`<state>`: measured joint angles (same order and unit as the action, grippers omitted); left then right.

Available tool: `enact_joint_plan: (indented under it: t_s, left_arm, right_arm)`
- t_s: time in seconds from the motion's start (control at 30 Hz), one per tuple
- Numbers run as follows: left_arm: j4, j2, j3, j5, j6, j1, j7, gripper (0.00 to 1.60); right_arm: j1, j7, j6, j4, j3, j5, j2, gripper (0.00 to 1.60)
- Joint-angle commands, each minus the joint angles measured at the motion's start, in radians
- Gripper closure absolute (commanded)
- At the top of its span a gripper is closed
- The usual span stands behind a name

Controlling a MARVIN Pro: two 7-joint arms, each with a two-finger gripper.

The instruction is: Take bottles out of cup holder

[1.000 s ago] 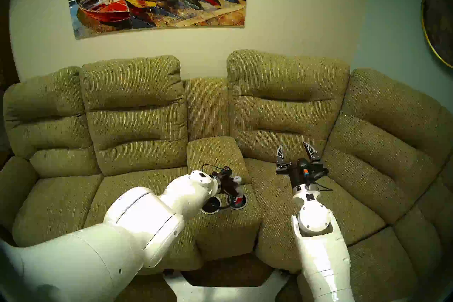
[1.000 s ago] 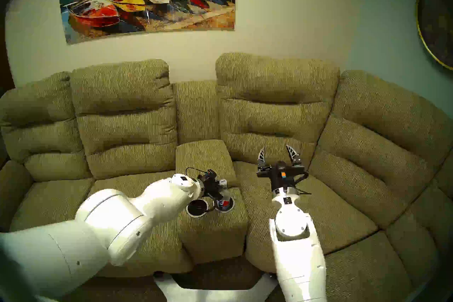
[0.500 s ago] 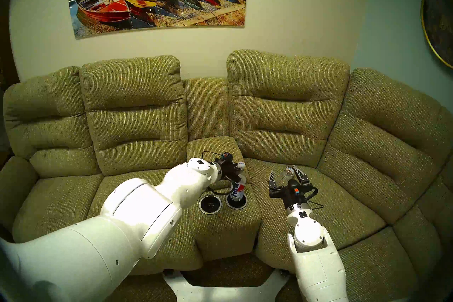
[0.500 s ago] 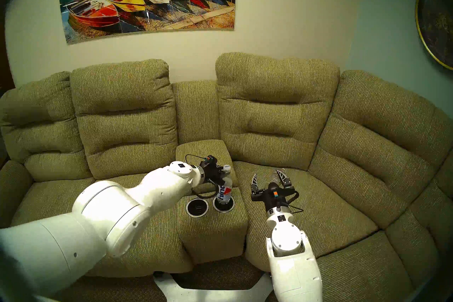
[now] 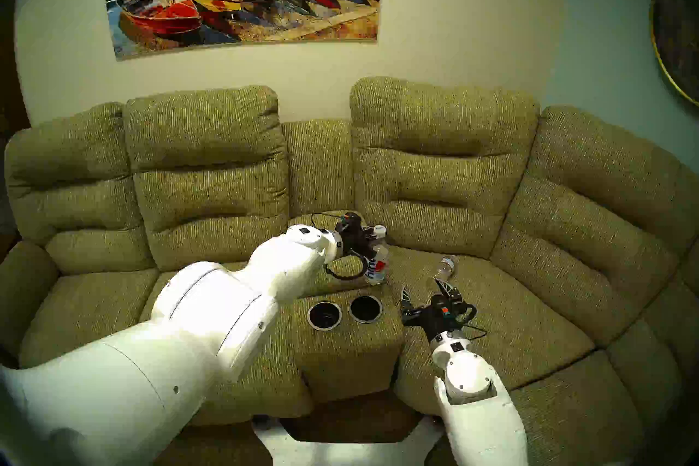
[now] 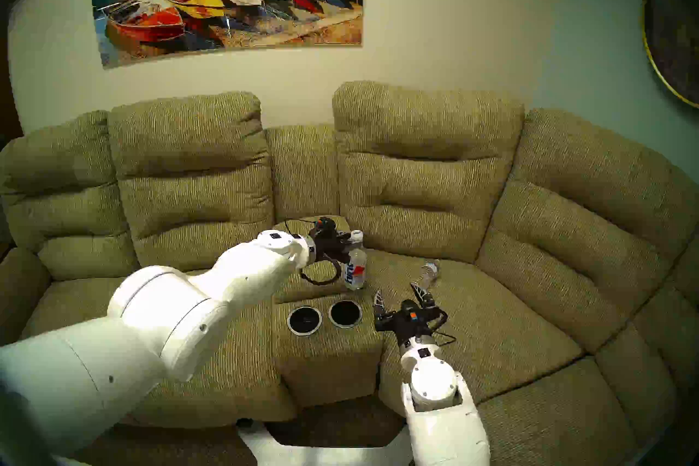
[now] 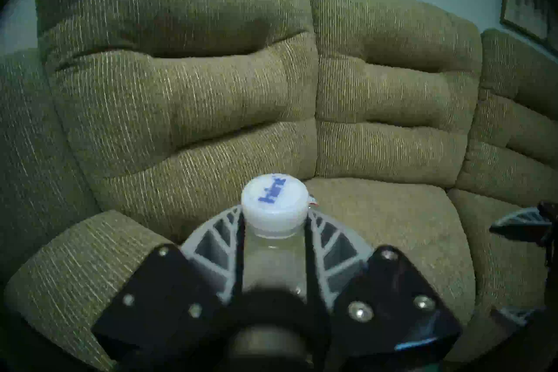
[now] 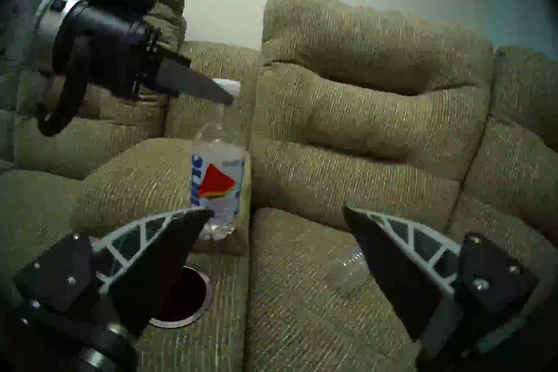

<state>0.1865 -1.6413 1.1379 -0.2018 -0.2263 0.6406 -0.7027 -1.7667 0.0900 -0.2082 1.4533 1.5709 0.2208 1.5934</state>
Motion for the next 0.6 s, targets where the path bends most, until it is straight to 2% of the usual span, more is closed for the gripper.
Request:
enact_joint_plan:
  t_s: [0.0,0.57]
  left_arm:
    - [0.033,-0.010,0.061,-0.066,-0.022,-0.054,-0.085,1.60]
    - [0.011,-0.005,0.192,-0.183,-0.012,-0.042,-0.374,1.60]
  right_arm:
    - [0.033,0.016,0.000,-0.001,-0.019,-0.014,0.005,0.00]
    - [0.143,0.020,0.003,-0.114,-0.010,0.003,-0.004,0.00]
